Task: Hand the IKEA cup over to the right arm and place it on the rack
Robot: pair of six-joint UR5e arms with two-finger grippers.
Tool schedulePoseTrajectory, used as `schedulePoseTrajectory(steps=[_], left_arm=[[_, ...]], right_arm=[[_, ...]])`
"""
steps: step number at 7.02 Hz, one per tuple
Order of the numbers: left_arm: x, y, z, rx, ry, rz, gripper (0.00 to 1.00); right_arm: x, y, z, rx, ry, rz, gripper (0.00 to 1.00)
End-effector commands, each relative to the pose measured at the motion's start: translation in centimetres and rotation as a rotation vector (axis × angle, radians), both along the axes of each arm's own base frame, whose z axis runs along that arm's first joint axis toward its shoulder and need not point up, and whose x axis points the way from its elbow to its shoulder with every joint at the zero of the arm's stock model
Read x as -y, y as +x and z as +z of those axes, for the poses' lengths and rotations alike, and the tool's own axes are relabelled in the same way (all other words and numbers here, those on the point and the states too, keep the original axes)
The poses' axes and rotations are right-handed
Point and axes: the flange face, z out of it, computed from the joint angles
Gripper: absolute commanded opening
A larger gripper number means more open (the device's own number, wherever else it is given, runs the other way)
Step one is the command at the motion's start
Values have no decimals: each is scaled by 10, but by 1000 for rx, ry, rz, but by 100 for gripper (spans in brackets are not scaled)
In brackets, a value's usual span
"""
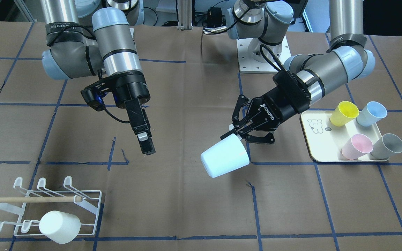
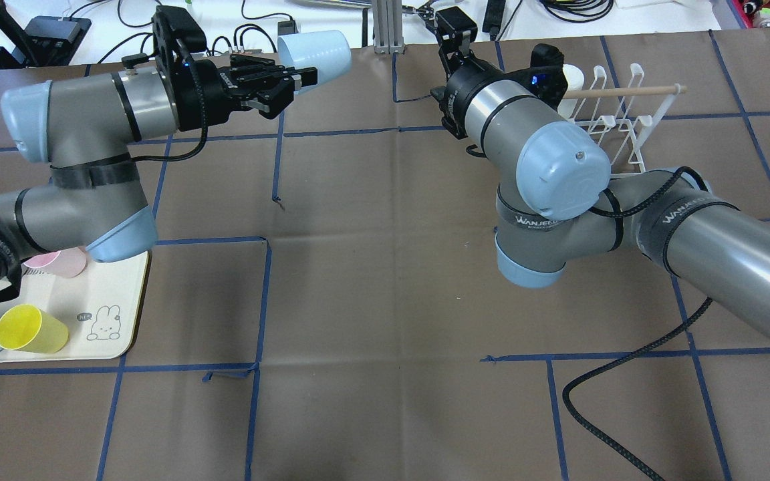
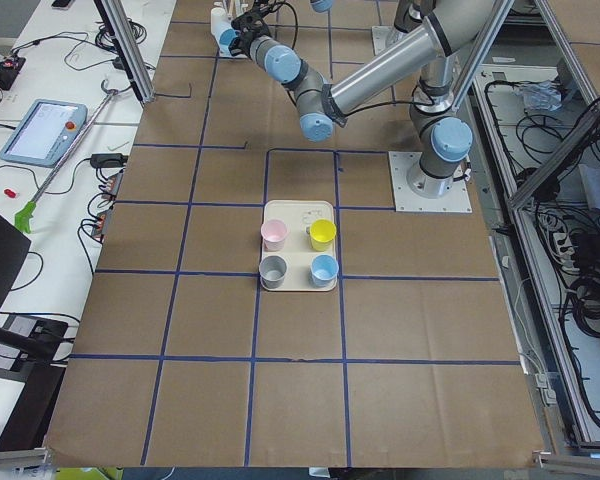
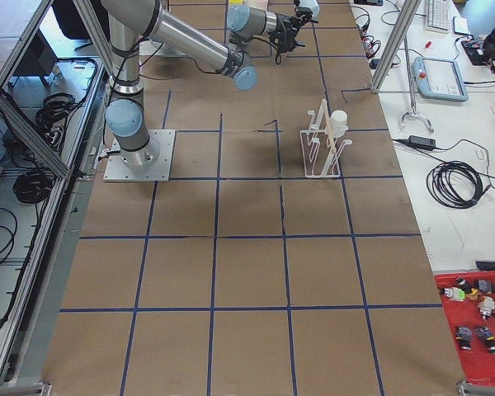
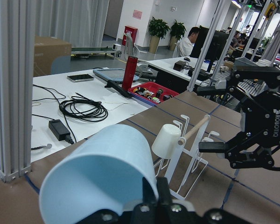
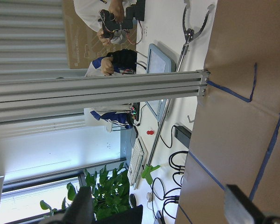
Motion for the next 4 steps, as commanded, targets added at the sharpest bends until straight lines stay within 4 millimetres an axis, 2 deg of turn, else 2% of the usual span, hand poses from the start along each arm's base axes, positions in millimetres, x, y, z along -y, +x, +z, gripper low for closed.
schedulePoseTrajectory(steps=[1,2,4], left_arm=[[-10,-18,-4,-17,-20,-11,1],[-15,-26,-5,-16,-31,-26,1],[-24,-41,-2,-15,-43,-54,2]], right_arm=[[-10,20,2,41,10,23,100],[-17,31,1,73,22,31,100],[-20,34,0,74,24,35,100]])
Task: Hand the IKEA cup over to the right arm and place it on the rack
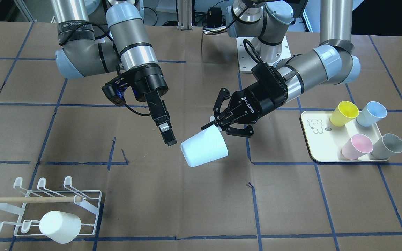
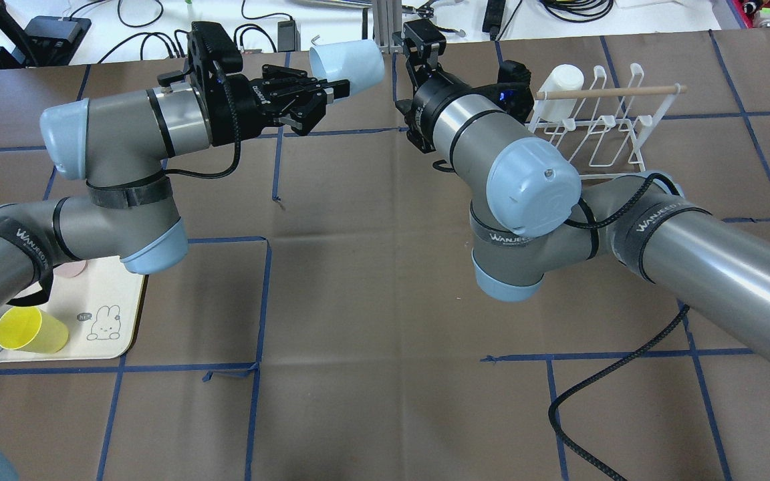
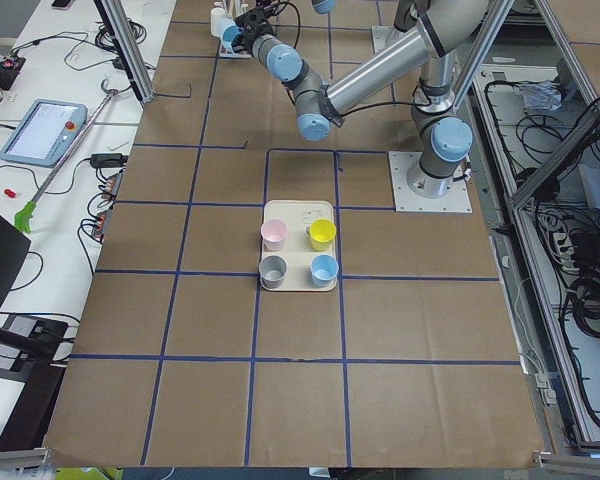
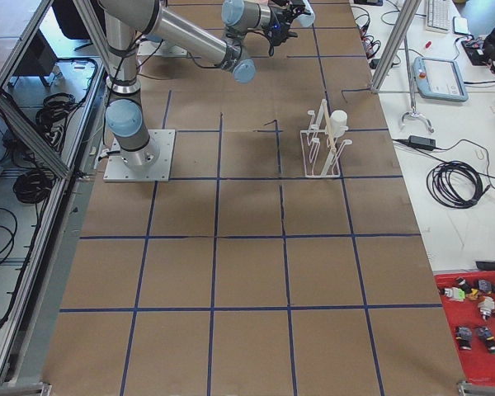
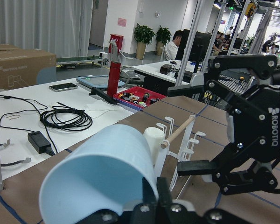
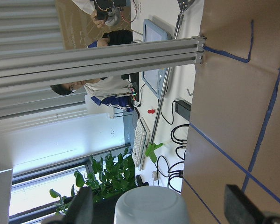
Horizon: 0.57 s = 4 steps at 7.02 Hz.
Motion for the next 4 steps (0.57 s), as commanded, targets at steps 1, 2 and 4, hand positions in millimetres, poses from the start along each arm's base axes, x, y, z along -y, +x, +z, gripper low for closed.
schedulePoseTrajectory(steps=[1,2,4], left_arm=[[-5,-8,1,0,-4,-14,2],[-4,-8,1,-1,-6,-16,2],[-4,-8,1,-1,-6,-16,2]], right_arm=[[-4,11,2,12,-1,15,100],[-5,13,4,20,0,15,100],[-5,18,3,26,6,20,100]])
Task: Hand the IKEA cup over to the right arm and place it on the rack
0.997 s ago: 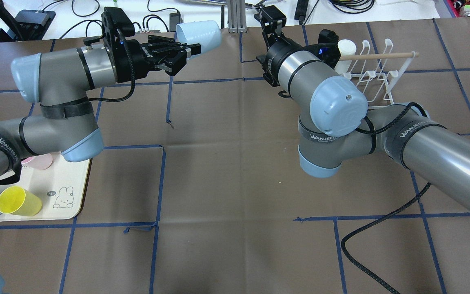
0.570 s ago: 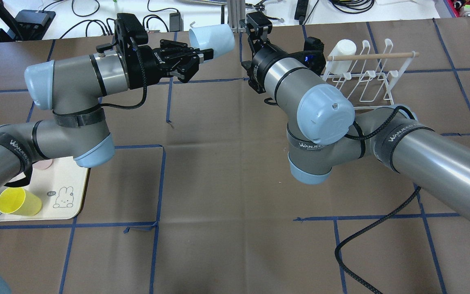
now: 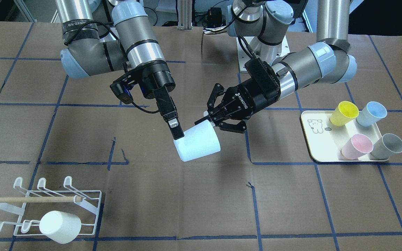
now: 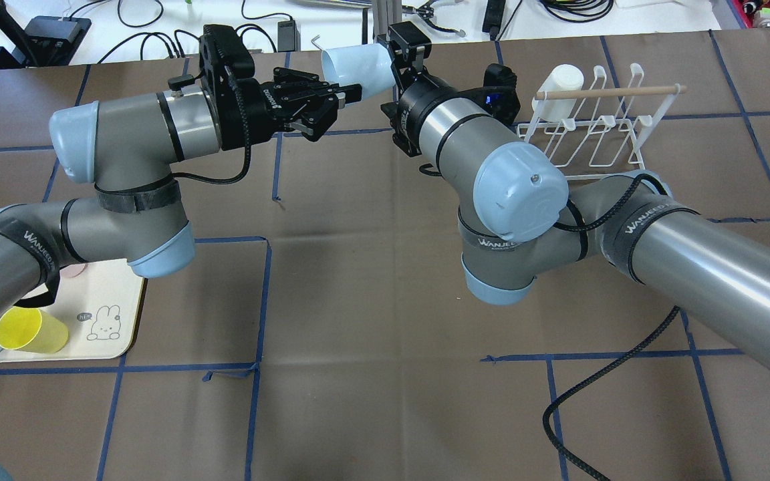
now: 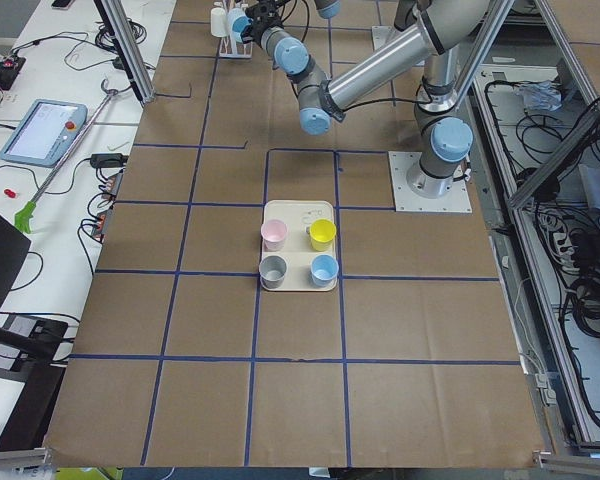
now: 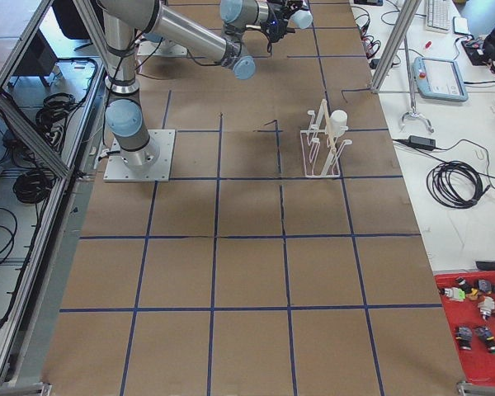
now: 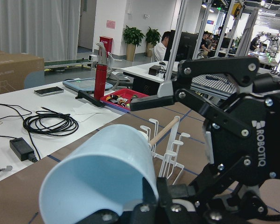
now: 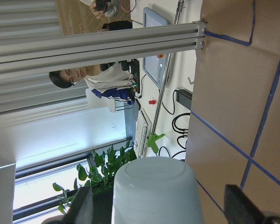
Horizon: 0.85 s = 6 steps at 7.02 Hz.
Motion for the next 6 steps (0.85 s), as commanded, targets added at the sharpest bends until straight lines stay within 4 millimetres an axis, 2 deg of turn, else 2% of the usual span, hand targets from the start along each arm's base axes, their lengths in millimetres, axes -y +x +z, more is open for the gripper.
schedulePoseTrajectory(steps=[1,2,3,6], left_arm=[[0,0,1,0,-1,-1,2],[0,0,1,0,-1,-1,2],[0,0,1,0,-1,-1,2],[-1,0,1,0,-3,-1,3]], right_arm=[[3,5,-2,3,8,3,100],[3,5,-2,3,8,3,100],[18,10,-3,6,3,4,100],[18,12,-3,5,4,7,98]])
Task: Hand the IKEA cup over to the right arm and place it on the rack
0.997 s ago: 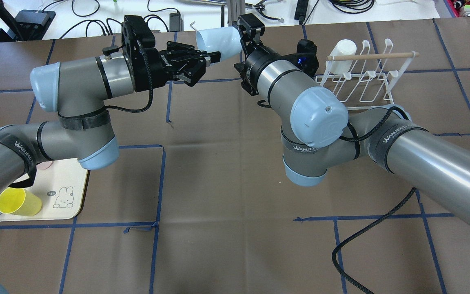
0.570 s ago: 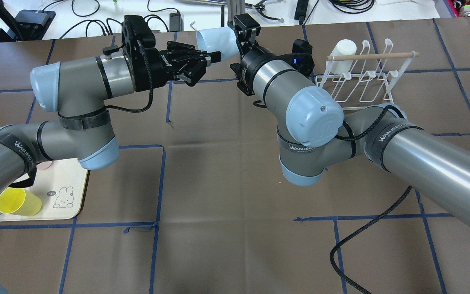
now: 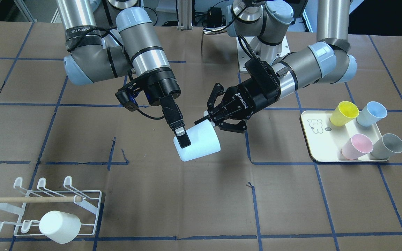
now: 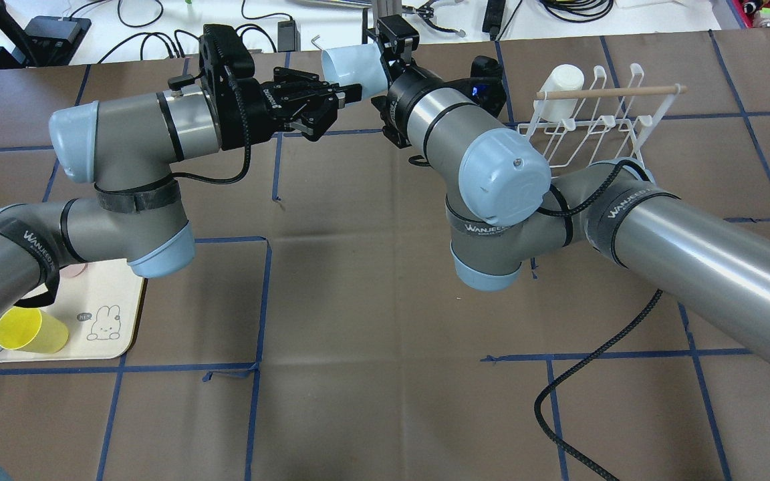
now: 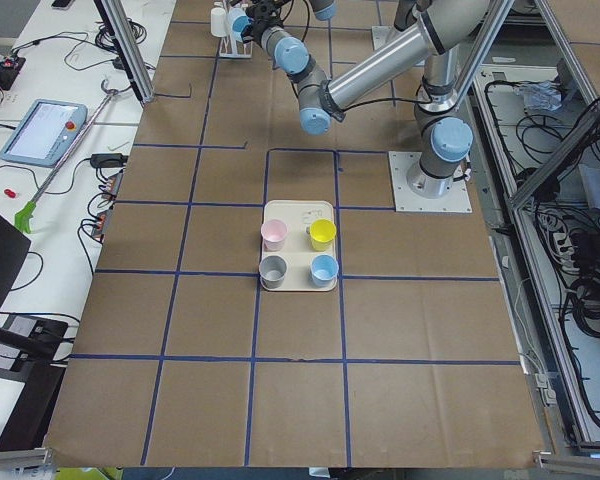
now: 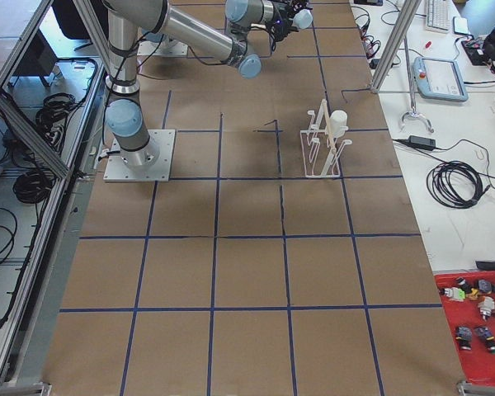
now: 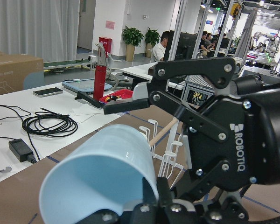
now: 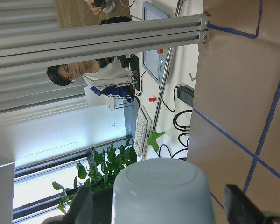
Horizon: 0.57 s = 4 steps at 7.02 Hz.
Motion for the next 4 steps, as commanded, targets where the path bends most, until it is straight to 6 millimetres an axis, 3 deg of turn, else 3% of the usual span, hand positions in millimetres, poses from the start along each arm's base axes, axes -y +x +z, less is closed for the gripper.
schedulePoseTrajectory(steps=[1,4], left_arm=[[0,1,0,0,0,1,3],[0,0,1,0,-1,-1,3]], right_arm=[[0,1,0,0,0,1,94],[0,1,-1,-6,0,7,72]])
